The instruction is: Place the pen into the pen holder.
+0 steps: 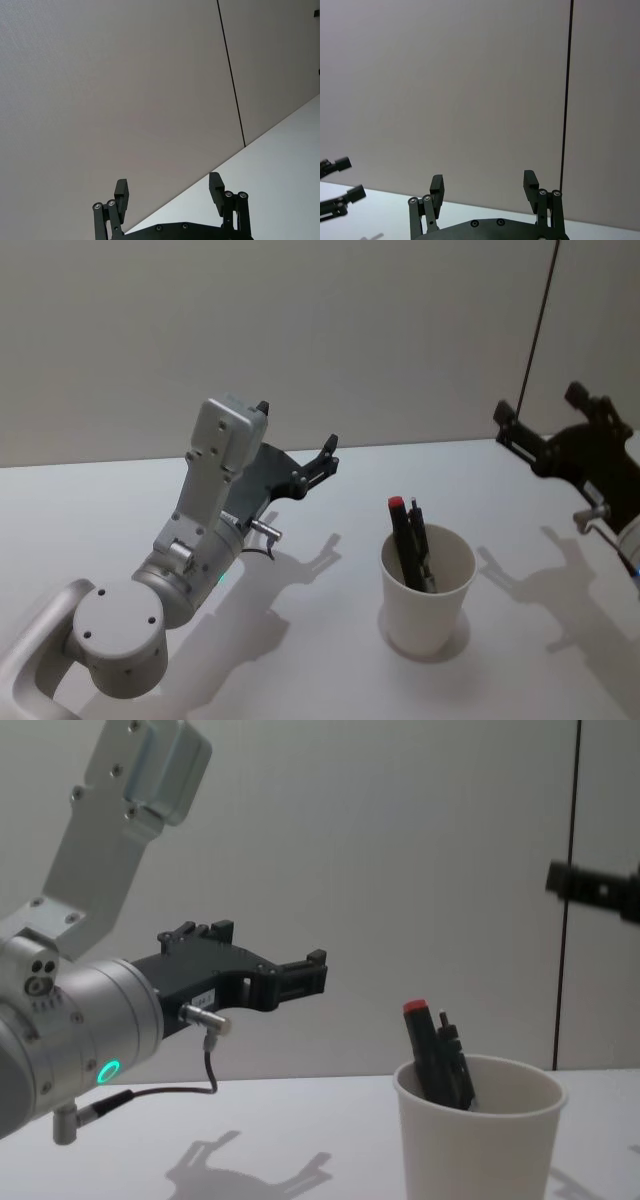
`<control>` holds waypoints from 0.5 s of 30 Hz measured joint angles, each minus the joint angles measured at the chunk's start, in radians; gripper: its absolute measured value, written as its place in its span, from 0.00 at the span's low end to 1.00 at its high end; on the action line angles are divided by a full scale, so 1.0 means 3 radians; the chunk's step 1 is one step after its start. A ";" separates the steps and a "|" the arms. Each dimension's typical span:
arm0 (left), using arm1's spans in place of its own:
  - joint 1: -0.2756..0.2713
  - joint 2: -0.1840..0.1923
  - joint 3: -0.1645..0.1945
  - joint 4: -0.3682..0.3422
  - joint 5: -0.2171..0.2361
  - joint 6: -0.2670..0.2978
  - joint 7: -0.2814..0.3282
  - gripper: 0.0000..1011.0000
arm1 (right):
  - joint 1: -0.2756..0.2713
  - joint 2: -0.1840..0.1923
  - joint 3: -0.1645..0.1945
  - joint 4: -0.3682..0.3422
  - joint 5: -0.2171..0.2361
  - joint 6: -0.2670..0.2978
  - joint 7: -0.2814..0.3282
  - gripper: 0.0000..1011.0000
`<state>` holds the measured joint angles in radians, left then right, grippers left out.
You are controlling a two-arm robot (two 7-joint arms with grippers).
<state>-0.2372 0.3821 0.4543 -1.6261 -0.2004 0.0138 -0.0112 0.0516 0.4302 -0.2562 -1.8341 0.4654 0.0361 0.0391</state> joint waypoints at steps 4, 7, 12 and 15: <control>0.0000 0.0000 0.0000 0.0000 0.0000 0.0001 0.0000 0.99 | -0.0061 -0.0087 0.0029 0.0063 -0.0164 -0.0002 0.0027 0.99; 0.0000 0.0000 0.0000 0.0000 0.0000 0.0001 0.0001 0.99 | -0.0111 -0.0156 0.0051 0.0114 -0.0299 -0.0002 0.0049 0.99; 0.0000 0.0000 0.0000 0.0000 0.0000 0.0001 0.0001 0.99 | -0.0173 -0.0244 0.0082 0.0179 -0.0465 -0.0004 0.0074 0.99; 0.0000 0.0000 0.0000 0.0000 0.0000 0.0001 0.0001 0.99 | -0.0203 -0.0283 0.0096 0.0209 -0.0541 -0.0005 0.0085 0.99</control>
<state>-0.2372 0.3821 0.4542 -1.6262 -0.2004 0.0139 -0.0108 -0.0092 0.3451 -0.2275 -1.7714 0.3032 0.0346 0.0647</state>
